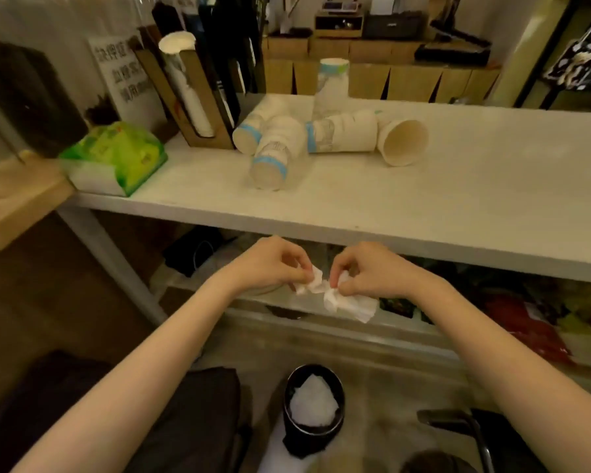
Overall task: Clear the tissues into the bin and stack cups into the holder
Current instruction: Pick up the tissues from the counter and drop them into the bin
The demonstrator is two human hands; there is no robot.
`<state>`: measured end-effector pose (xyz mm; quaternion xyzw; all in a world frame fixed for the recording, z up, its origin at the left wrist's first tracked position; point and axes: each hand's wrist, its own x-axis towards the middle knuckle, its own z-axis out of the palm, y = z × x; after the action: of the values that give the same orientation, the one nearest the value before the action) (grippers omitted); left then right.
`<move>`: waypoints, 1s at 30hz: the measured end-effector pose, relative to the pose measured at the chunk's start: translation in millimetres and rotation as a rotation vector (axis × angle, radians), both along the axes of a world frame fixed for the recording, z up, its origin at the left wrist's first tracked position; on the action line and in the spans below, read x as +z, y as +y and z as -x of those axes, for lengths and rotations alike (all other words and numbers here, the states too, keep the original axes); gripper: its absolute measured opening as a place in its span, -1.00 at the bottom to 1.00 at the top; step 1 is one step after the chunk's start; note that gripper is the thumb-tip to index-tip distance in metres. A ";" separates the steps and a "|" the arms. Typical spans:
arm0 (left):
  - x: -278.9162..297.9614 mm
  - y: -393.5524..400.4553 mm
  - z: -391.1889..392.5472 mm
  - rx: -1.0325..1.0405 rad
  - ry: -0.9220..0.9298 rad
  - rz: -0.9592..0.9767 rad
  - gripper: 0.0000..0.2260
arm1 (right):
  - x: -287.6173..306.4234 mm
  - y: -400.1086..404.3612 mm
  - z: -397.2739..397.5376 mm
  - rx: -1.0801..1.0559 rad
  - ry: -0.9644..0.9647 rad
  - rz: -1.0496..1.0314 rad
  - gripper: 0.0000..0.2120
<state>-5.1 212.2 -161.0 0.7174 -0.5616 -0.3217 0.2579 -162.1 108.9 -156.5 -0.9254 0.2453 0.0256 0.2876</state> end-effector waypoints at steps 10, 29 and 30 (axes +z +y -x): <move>-235.9 20.9 29.2 0.256 0.056 -0.249 -0.73 | -233.5 7.4 14.7 -0.287 -0.034 -0.180 -0.82; -666.8 -7.7 57.7 0.671 0.552 -0.331 -0.79 | -690.2 9.2 23.1 -0.641 0.131 -0.464 -0.68; -679.7 -9.7 58.0 0.659 0.560 -0.375 -0.75 | -698.3 9.9 21.9 -0.635 0.130 -0.490 -0.67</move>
<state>-63.2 202.5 -840.7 0.7772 -0.1450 -0.4998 0.3536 -184.0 118.9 -854.9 -0.7042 0.5234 0.0514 0.4770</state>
